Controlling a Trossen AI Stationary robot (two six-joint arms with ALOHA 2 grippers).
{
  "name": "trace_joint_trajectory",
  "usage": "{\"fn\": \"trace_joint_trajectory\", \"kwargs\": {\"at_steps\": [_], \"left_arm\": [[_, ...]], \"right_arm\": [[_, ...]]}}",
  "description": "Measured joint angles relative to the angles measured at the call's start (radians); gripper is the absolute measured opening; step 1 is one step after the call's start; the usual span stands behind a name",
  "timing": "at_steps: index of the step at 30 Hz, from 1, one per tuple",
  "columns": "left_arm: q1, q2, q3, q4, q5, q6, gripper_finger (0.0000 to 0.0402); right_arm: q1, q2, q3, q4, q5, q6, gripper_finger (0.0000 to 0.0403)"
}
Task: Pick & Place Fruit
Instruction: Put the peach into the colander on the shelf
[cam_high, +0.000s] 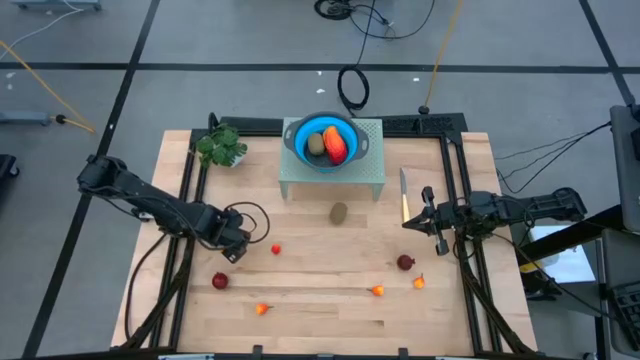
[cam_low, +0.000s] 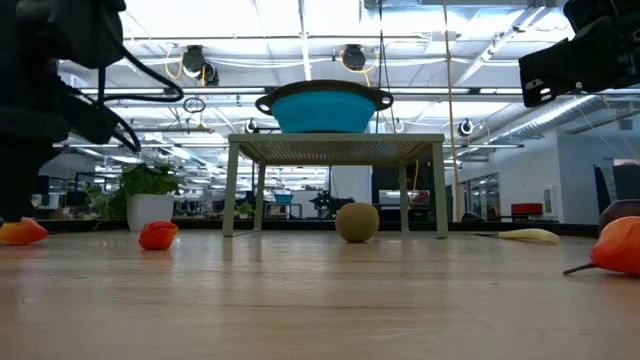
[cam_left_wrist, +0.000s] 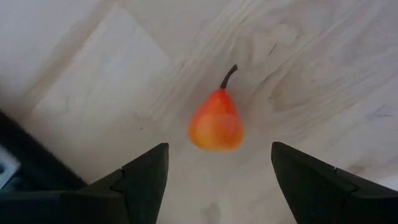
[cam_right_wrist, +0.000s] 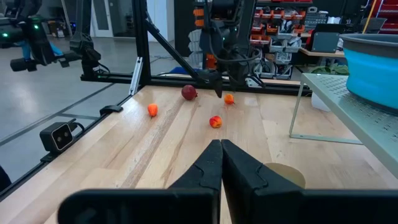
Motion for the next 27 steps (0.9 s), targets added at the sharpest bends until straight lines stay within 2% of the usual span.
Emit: {"fn": "trace_joint_trajectory", "kwargs": {"at_steps": [8, 20, 23, 27], "left_arm": [[0.001, 0.000, -0.055, 0.099, 0.000, 0.001, 0.0285], [0.001, 0.000, -0.086, 0.104, -0.040, -0.004, 0.0283], [0.001, 0.000, -0.086, 0.105, -0.043, -0.004, 0.0267], [0.001, 0.000, -0.086, 0.109, -0.060, -0.004, 0.0224]], "right_arm": [[0.000, 0.000, 0.000, 0.000, 0.000, 0.000, 0.0000], [0.000, 0.000, 0.000, 0.000, 0.000, 0.000, 0.0000], [0.000, 0.000, 0.000, 0.000, 0.000, 0.000, 0.0000], [0.000, 0.000, 0.000, 0.000, 0.000, 0.000, 0.0000]]}}
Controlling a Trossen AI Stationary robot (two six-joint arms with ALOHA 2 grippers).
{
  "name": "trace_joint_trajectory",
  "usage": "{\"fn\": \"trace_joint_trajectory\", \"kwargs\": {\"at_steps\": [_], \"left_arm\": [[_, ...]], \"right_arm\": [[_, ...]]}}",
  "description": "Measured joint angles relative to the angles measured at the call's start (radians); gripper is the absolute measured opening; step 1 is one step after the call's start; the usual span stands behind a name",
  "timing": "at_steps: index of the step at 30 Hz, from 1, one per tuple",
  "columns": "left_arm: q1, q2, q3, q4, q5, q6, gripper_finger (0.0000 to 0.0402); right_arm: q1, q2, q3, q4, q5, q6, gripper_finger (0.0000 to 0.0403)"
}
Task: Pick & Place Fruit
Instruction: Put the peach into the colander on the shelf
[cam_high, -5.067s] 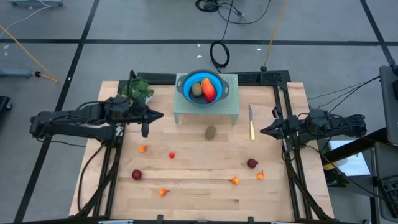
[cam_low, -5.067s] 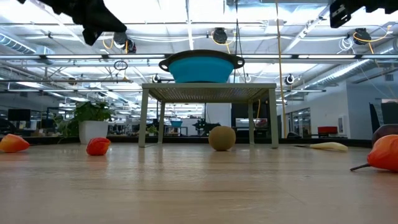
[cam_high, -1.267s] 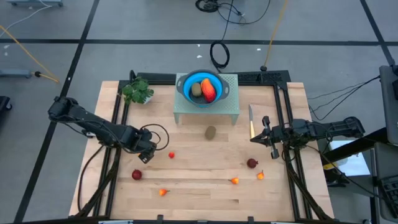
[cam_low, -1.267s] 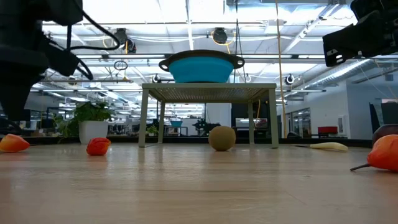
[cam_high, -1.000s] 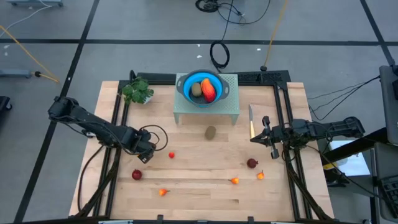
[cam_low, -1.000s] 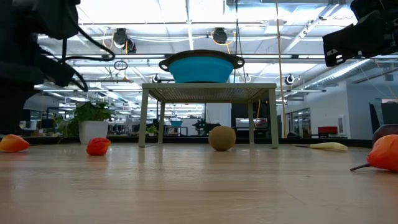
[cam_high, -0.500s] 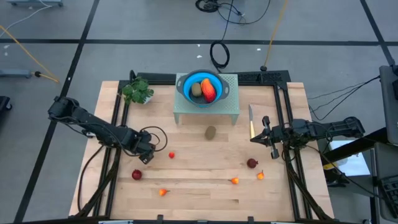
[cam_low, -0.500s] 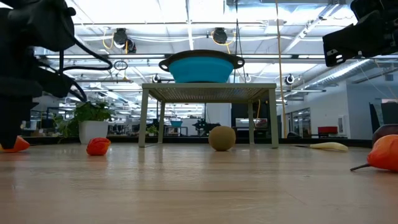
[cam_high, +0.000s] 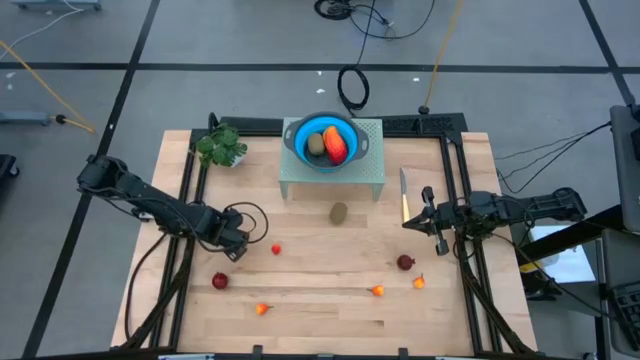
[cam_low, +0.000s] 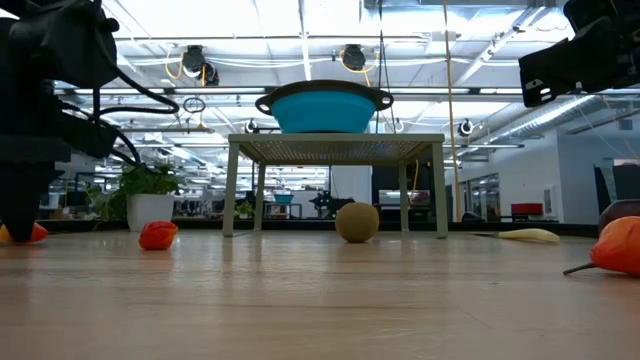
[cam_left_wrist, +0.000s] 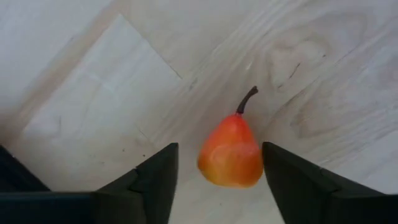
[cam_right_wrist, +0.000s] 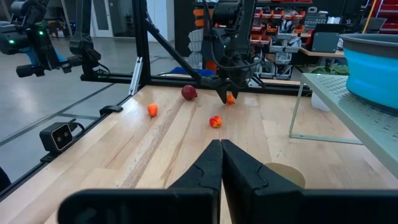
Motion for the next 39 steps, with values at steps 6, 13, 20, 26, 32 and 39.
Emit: {"fn": "trace_joint_trajectory", "kwargs": {"at_steps": [6, 13, 20, 26, 32, 39], "left_arm": [[0.000, 0.000, 0.000, 0.000, -0.008, -0.002, 0.0156], [0.000, 0.000, 0.000, 0.000, -0.008, -0.010, 0.0114], [0.000, -0.004, 0.001, -0.002, -0.005, -0.033, 0.0122], [0.000, -0.004, 0.032, -0.006, 0.004, -0.030, 0.0111], [0.000, -0.004, 0.108, -0.005, 0.004, 0.006, 0.0115], [-0.001, -0.005, 0.231, 0.103, -0.071, 0.153, 0.0111]], "right_arm": [[0.000, 0.000, 0.000, 0.000, 0.000, 0.000, 0.0000], [0.000, 0.000, 0.000, 0.000, 0.000, 0.000, 0.0000], [0.000, 0.000, 0.000, 0.000, 0.000, 0.000, 0.0000], [0.000, 0.000, 0.000, 0.000, 0.000, 0.000, 0.0000], [0.000, 0.000, 0.000, 0.000, 0.000, 0.000, 0.0000], [0.000, 0.000, 0.000, 0.000, 0.000, 0.000, 0.0000]]}}
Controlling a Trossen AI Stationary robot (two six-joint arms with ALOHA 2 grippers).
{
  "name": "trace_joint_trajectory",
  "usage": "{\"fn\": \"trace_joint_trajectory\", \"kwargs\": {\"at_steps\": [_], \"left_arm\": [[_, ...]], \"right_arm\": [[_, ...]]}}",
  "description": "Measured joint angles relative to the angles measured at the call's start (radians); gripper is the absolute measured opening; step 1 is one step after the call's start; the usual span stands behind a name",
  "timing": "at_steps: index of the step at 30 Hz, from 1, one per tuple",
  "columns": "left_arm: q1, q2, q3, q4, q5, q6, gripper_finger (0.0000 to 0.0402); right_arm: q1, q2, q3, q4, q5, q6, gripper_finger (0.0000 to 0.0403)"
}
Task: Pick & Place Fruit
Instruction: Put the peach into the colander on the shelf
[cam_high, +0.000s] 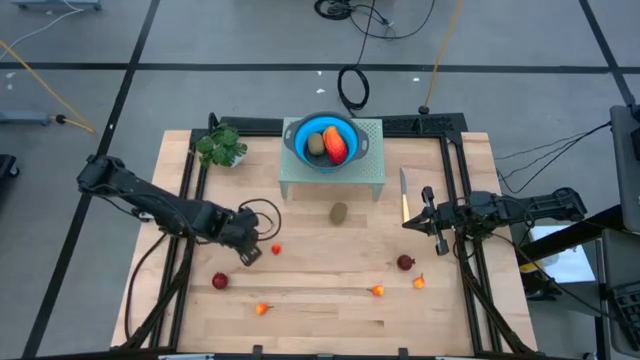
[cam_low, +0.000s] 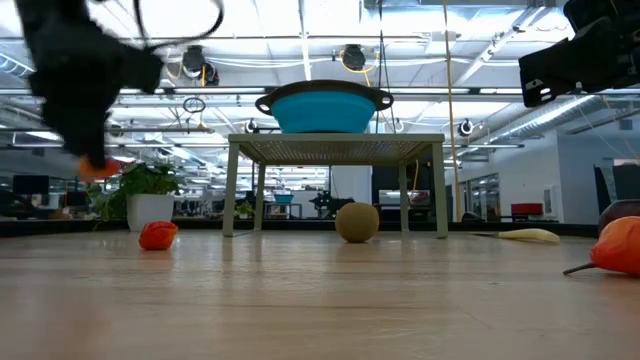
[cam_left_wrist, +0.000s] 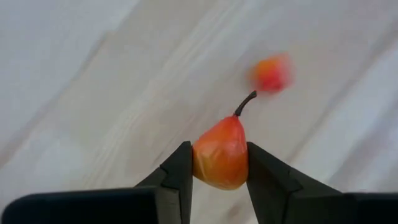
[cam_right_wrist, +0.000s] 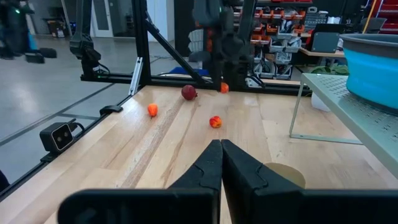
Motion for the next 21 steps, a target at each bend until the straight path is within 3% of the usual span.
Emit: {"fn": "trace_joint_trajectory", "kwargs": {"at_steps": [8, 21], "left_arm": [[0.003, 0.000, 0.030, 0.368, -0.124, 0.200, 0.0115], [0.002, 0.000, 0.029, 0.880, -0.171, 0.424, 0.0116]], "right_arm": [[0.000, 0.000, 0.000, 0.000, 0.000, 0.000, 0.0000], [0.000, 0.000, 0.000, 0.000, 0.000, 0.000, 0.0000]]}}
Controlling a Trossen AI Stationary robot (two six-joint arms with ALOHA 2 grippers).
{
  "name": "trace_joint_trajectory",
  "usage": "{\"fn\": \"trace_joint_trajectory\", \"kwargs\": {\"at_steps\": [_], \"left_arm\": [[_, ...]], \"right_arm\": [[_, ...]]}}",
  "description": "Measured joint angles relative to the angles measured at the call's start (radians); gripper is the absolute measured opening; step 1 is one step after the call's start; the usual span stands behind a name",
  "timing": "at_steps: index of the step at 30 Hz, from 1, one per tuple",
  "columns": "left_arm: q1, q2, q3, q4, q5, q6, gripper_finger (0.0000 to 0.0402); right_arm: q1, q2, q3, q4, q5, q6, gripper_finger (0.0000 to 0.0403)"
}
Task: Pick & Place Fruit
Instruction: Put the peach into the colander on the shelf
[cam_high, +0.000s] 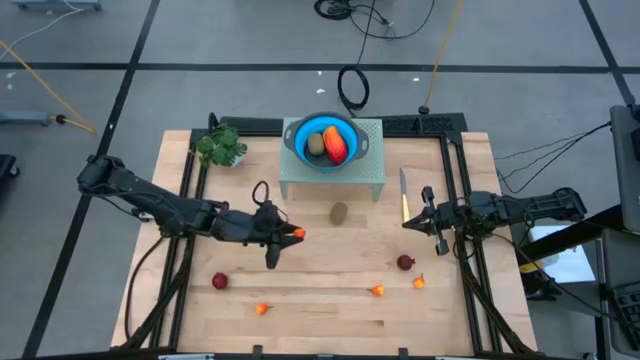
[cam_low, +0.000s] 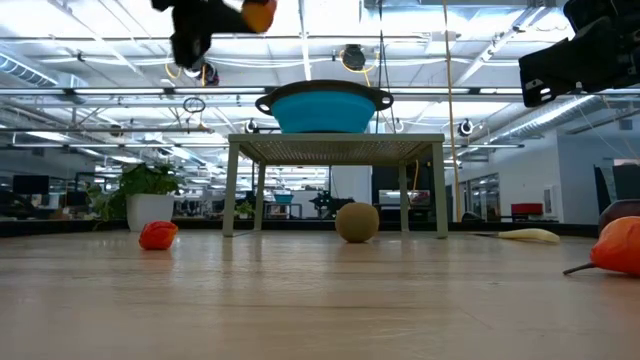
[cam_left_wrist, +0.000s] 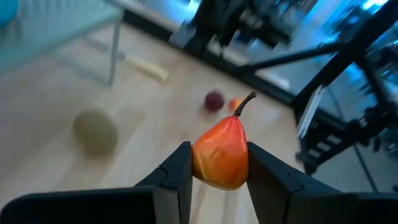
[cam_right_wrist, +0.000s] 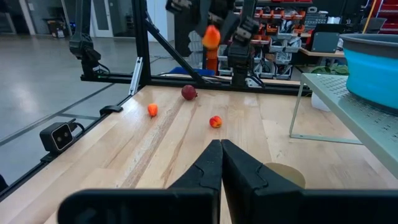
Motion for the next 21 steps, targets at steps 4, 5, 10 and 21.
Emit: {"fn": "trace_joint_trajectory", "kwargs": {"at_steps": [4, 5, 10, 21], "left_arm": [[0.000, 0.000, 0.000, 0.116, -0.001, 0.063, 0.0116], [0.000, 0.000, 0.000, 0.145, -0.001, 0.076, 0.0117], [0.000, 0.000, 0.000, 0.252, 0.006, 0.137, 0.0117], [0.002, 0.000, -0.001, 0.259, 0.005, 0.151, 0.0117]], "right_arm": [[0.000, 0.000, 0.000, 0.000, 0.000, 0.000, 0.0000], [0.000, 0.000, 0.000, 0.000, 0.000, 0.000, 0.0000], [0.000, 0.000, 0.000, 0.000, 0.000, 0.000, 0.0000], [0.000, 0.000, 0.000, 0.000, 0.000, 0.000, 0.0000]]}}
